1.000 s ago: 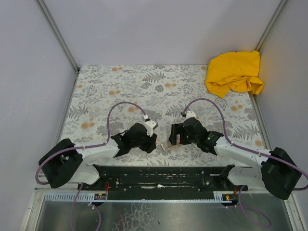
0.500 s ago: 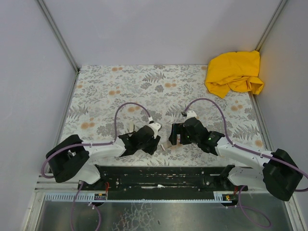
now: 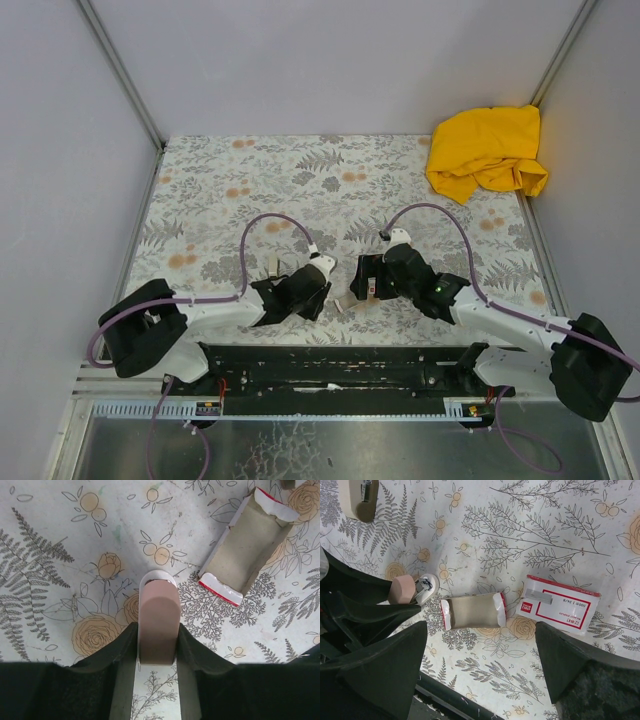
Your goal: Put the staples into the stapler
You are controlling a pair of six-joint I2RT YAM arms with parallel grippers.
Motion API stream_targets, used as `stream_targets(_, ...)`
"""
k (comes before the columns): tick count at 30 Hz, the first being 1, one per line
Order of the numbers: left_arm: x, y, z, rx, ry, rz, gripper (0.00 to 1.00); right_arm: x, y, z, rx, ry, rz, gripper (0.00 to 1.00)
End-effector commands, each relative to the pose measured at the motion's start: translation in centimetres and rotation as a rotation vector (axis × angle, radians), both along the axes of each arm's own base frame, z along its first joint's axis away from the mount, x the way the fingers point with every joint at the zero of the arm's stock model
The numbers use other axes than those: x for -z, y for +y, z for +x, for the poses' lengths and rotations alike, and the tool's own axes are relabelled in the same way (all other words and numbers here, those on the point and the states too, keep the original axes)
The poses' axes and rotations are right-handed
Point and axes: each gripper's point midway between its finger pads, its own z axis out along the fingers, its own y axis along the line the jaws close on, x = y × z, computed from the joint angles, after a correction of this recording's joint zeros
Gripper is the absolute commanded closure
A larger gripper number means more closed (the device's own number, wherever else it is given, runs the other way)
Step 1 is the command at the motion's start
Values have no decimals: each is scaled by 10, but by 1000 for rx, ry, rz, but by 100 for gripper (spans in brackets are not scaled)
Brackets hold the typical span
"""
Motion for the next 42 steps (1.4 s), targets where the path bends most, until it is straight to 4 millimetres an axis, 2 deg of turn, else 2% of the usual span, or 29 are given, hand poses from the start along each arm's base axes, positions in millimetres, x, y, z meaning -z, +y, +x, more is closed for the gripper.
stream_targets(1,2,-1,-9,-4,35,15,82,-14,2,6,31,-28,47,4)
stream_targets(5,-8,-12,-18,33,45,-71,99,-27,17,-2,11,0,169,1)
stream_targets(7,-21,-18,-22,45,33,-153,100,-32,27,-9,4,39,249,1)
stream_targets(12,-75,-39,-28,84,-26,-415,100,-37,44,-26,4,166,402,1)
stream_targets(15,-94,-43,-32,109,-42,-477,100,-48,61,-37,-36,241,530,1)
stream_targets(18,-103,-45,-35,135,-46,-499,100,-60,72,-45,-77,274,619,1)
stream_targets(22,-106,-47,-38,159,-39,-511,100,-70,73,-46,-82,269,661,1)
stream_targets(30,-119,-54,-38,174,-56,-558,100,-70,79,-50,-106,295,687,1)
stream_targets(32,-121,-54,-35,165,-67,-559,100,-70,82,-53,-124,302,691,8)
stream_targets(36,-126,-52,-31,138,-88,-576,100,-66,83,-58,-139,305,668,33)
stream_targets(37,-129,-52,-30,135,-95,-586,100,-64,83,-58,-139,306,663,41)
stream_targets(41,-136,-51,-30,131,-110,-607,100,-62,81,-58,-132,301,664,96)
stream_targets(42,-136,-51,-31,133,-109,-607,100,-62,80,-58,-126,298,660,100)
